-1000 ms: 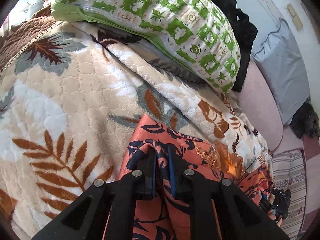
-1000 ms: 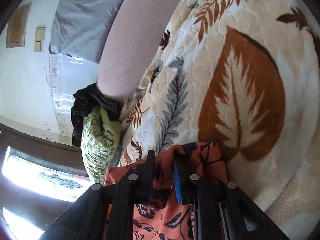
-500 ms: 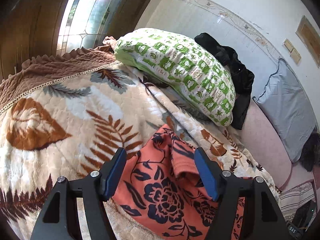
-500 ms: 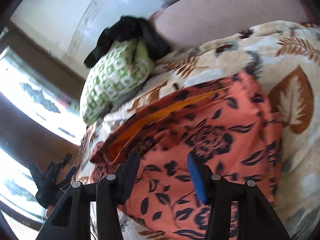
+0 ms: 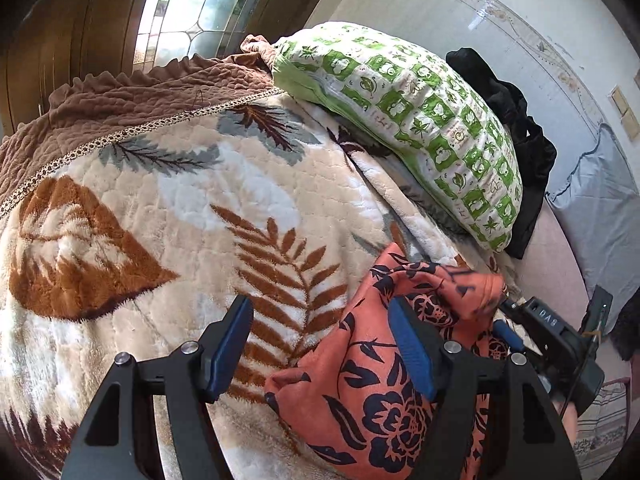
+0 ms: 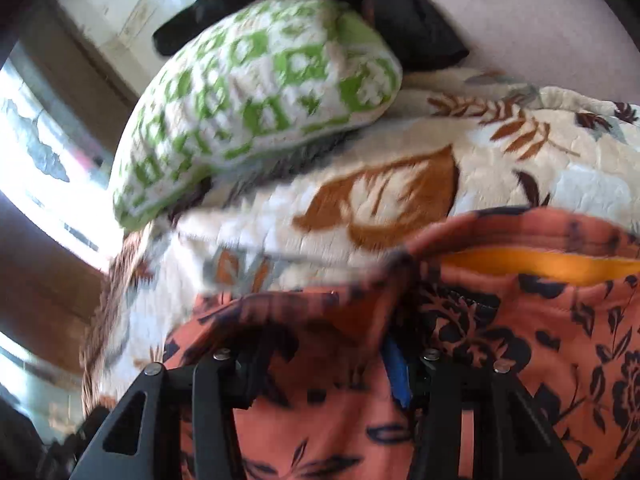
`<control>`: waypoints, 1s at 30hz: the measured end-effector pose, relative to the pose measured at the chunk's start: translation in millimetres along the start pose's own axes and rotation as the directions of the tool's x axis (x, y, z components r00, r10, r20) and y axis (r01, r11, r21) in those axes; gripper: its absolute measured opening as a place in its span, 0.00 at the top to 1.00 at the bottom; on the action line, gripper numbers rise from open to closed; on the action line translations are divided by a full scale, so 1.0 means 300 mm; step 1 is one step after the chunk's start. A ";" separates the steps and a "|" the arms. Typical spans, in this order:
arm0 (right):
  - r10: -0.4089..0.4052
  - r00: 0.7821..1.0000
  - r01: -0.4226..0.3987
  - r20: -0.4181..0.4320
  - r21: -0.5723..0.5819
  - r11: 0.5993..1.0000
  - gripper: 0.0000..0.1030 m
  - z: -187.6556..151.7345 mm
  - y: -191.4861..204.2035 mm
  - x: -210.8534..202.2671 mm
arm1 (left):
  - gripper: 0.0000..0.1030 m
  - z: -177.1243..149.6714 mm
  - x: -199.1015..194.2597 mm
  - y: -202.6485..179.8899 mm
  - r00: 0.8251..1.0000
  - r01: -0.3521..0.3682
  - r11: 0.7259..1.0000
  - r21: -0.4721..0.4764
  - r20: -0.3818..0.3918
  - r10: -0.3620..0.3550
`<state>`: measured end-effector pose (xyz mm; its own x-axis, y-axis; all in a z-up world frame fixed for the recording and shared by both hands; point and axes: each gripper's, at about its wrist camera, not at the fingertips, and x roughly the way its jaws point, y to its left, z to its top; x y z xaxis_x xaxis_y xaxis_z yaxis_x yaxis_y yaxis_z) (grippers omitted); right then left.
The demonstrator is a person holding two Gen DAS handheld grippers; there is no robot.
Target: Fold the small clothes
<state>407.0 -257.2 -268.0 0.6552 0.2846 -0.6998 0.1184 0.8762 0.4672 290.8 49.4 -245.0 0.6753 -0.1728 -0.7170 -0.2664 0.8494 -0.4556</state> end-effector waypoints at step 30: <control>-0.037 0.956 -0.039 -0.291 -0.250 0.968 0.64 -0.191 0.312 0.033 | 0.29 -0.042 0.121 -0.002 0.964 -0.191 0.959 0.208 -0.144 0.223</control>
<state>381.8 -150.0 -262.2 0.4049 0.3530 -0.8434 -0.0970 0.9338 0.3443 306.8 36.2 -277.4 0.4928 -0.0489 -0.8688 -0.2417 0.9514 -0.1907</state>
